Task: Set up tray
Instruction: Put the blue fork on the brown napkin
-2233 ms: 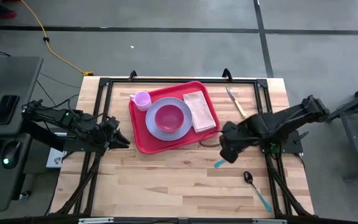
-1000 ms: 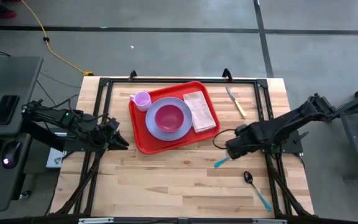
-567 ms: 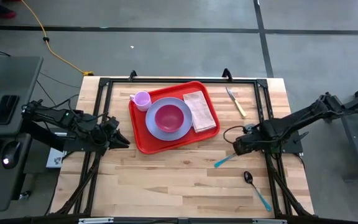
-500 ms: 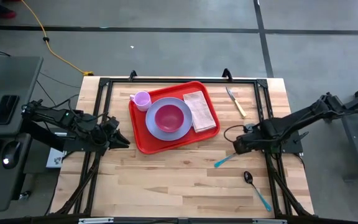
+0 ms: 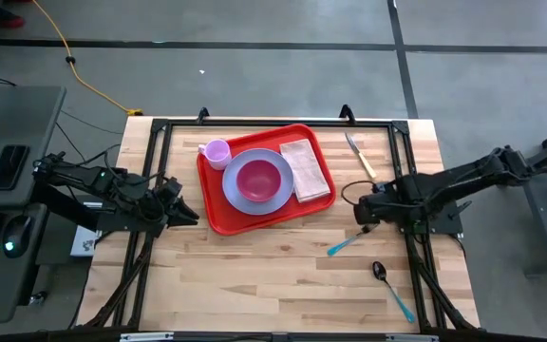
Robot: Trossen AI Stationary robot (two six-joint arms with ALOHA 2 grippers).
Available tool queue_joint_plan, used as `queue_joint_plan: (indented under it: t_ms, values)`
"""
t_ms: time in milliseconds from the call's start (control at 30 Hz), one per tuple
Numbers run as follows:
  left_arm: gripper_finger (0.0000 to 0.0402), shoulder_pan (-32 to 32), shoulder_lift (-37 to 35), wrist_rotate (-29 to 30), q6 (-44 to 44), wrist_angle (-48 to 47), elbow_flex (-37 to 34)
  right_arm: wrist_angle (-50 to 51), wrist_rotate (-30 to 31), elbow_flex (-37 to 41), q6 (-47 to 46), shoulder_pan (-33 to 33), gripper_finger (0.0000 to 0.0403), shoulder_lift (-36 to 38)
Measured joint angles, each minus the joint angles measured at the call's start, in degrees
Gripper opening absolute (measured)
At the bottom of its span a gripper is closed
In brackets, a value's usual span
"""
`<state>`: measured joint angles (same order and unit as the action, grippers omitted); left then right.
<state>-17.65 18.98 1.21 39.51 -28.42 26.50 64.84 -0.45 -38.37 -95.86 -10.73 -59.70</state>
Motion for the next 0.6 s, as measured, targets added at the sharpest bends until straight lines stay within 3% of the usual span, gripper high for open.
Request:
queue_joint_plan:
  t_ms: [267, 600]
  values:
    - [0.0134, 0.00, 0.00, 0.01, 0.00, 0.00, 0.00, -0.44, -3.59, 0.00, -5.77, 2.90, 0.0142, -0.02]
    - [0.0134, 0.01, 0.00, 1.92, -1.37, -0.02, 0.00, -0.50, -3.60, -0.02, -9.50, 2.89, 0.0142, -0.93]
